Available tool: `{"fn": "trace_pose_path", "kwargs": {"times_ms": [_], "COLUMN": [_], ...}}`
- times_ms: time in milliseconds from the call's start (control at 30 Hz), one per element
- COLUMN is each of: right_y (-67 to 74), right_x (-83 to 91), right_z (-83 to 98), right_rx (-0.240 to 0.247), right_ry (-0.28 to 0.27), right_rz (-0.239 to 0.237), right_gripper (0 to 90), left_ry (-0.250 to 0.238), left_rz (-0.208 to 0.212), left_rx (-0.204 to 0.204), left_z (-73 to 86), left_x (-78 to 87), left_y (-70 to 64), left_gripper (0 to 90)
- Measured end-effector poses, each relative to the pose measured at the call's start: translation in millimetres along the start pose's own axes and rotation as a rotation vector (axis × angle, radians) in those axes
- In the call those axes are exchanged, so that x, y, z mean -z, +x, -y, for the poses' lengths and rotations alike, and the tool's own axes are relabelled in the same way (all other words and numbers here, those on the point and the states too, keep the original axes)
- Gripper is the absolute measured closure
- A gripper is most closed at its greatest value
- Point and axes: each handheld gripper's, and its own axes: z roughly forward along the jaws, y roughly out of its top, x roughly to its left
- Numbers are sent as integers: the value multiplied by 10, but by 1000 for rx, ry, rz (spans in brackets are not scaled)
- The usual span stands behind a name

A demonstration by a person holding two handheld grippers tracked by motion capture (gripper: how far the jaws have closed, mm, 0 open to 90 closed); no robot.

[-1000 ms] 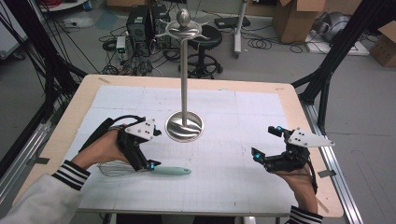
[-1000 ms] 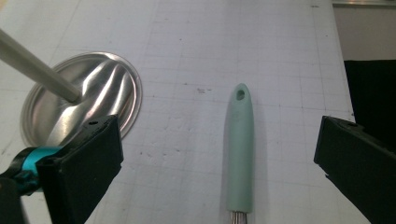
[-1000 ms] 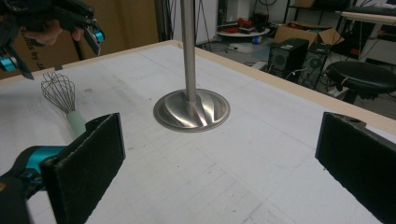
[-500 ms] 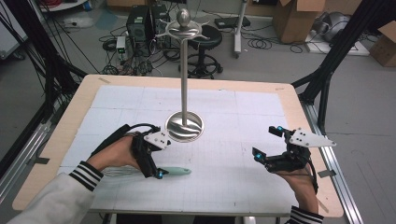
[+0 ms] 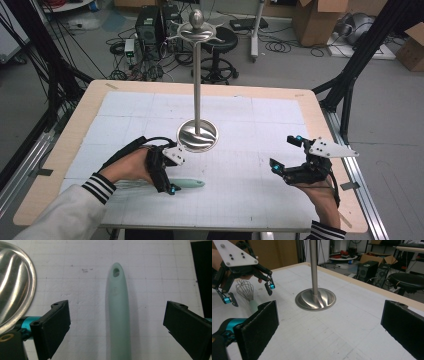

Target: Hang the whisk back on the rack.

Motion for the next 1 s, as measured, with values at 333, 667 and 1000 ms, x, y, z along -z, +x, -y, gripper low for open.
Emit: {"fn": "trace_pose_path", "kwargs": {"times_ms": [333,667,1000], "right_y": [5,8,15], "right_x": [5,15,17], "right_z": [-5,-9,-11], "right_rx": [3,8,6], "right_ry": [-1,-2,-2], "right_rz": [3,0,2], "right_gripper": [3,2,2], "left_ry": [75,120,175], "left_rz": [18,28,25], "left_rx": [0,6,13], "left_z": [10,22,21], "left_x": [-143,-197,-249], "left_y": [-18,-14,-25], "left_gripper": [144,285,431]}}
